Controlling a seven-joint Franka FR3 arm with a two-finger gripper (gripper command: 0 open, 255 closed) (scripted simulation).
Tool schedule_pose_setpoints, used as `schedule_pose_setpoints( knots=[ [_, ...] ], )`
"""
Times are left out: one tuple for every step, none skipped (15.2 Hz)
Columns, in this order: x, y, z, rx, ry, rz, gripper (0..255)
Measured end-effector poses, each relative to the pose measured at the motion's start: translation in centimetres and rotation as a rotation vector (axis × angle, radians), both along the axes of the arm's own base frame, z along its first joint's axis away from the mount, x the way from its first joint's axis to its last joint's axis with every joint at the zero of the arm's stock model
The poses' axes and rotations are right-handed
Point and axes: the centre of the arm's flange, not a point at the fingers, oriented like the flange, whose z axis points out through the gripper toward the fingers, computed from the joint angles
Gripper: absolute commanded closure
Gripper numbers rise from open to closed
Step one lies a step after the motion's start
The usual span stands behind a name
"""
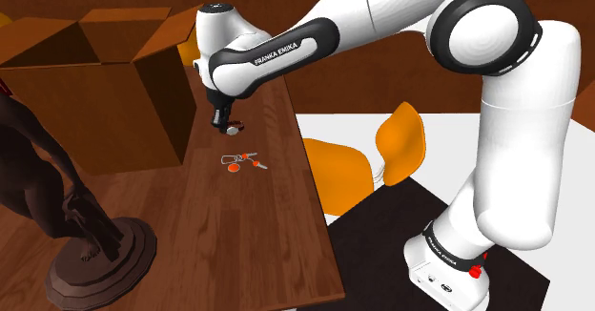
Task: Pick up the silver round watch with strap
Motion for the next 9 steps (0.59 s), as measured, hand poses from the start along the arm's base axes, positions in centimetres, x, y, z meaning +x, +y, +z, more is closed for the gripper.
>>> schedule_pose_setpoints(
  knots=[
    [0.0,0.0,0.0,0.0,0.0,0.0,255],
    [0.0,0.0,0.0,0.0,0.0,0.0,255],
    [0.0,0.0,0.0,0.0,0.0,0.0,255],
    [0.0,0.0,0.0,0.0,0.0,0.0,255],
    [0.0,0.0,0.3,0.0,0.0,0.0,255],
    [0.0,0.1,0.7,0.0,0.0,0.0,255],
    [0.0,0.0,1.1,0.0,0.0,0.0,255],
    [0.0,-0.1,1.6,0.0,0.0,0.0,255],
    [0.0,0.0,2.1,0.0,0.0,0.0,255]
  ],
)
